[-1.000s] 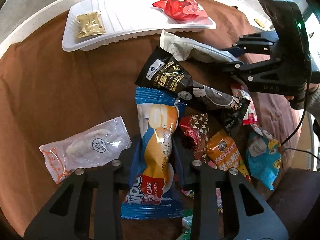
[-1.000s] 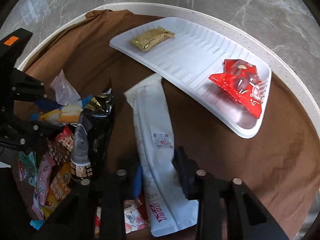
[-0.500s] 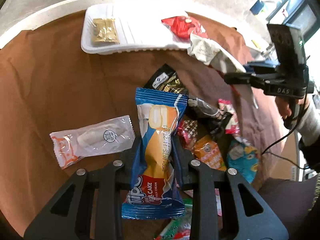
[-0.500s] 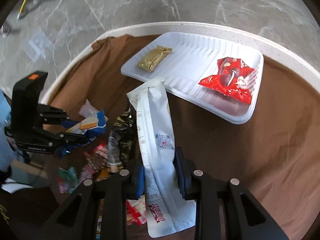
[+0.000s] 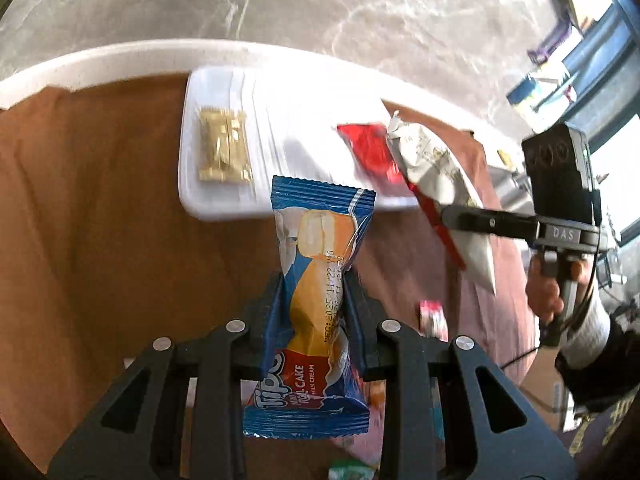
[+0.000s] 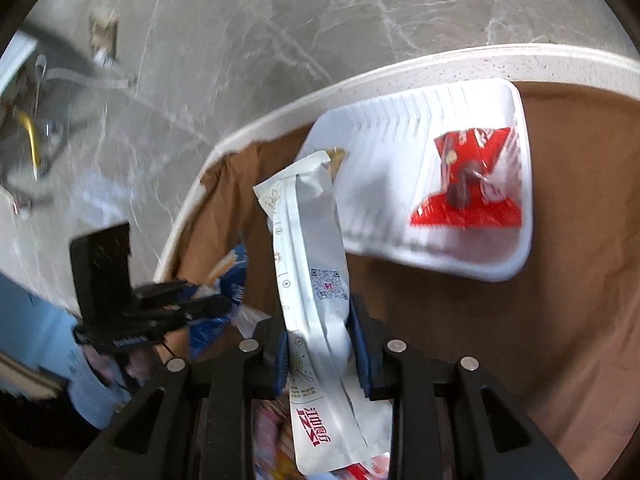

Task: Organize snacks
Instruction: 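Lower Tipo cake and white packet into the tray and open both tools, then grasp the pink Pororo packet with left tool while right tool grasps panda bag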

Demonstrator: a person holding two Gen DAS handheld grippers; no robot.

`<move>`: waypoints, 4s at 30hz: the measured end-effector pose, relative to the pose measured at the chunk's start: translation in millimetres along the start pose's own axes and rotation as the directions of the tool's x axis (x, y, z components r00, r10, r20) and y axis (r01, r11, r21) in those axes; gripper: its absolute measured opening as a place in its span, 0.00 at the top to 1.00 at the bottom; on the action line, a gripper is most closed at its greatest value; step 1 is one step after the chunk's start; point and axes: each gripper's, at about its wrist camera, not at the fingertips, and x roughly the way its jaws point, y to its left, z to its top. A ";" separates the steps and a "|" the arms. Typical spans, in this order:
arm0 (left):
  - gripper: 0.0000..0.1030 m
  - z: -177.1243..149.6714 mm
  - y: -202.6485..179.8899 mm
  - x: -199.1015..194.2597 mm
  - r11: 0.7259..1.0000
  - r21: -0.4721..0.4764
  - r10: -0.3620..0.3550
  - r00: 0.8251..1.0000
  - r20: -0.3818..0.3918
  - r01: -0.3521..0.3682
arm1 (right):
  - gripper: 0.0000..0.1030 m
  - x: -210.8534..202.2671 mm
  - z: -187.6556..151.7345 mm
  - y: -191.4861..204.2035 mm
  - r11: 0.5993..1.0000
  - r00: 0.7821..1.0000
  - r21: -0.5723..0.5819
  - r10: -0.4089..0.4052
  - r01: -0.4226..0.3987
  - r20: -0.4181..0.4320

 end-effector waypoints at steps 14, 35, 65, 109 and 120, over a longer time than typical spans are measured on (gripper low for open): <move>0.74 98.0 13.6 52.7 0.998 -0.057 0.000 0.999 0.041 0.002 | 0.72 28.6 76.6 -33.7 0.967 0.992 0.255 -0.002 -0.029 0.124; 0.59 89.0 5.1 63.3 0.990 -0.021 0.143 0.986 0.082 -0.142 | 0.33 -2.9 55.0 -4.1 0.978 0.961 0.082 -0.203 0.190 0.189; 0.58 -168.6 -77.4 17.6 0.998 0.048 0.059 0.970 -0.236 -0.049 | 0.33 -7.9 -102.3 41.8 0.900 0.939 -0.270 -0.339 0.341 0.054; 0.48 -176.2 -87.4 40.6 0.991 -0.066 0.092 0.953 -0.289 -0.116 | 0.41 -2.7 -198.9 27.6 0.943 0.936 -0.107 -0.328 0.315 -0.131; 0.68 -184.0 -97.0 42.2 0.990 -0.009 0.137 0.958 -0.252 -0.143 | 0.62 -1.8 -200.4 24.9 0.956 0.950 -0.080 -0.289 0.281 -0.120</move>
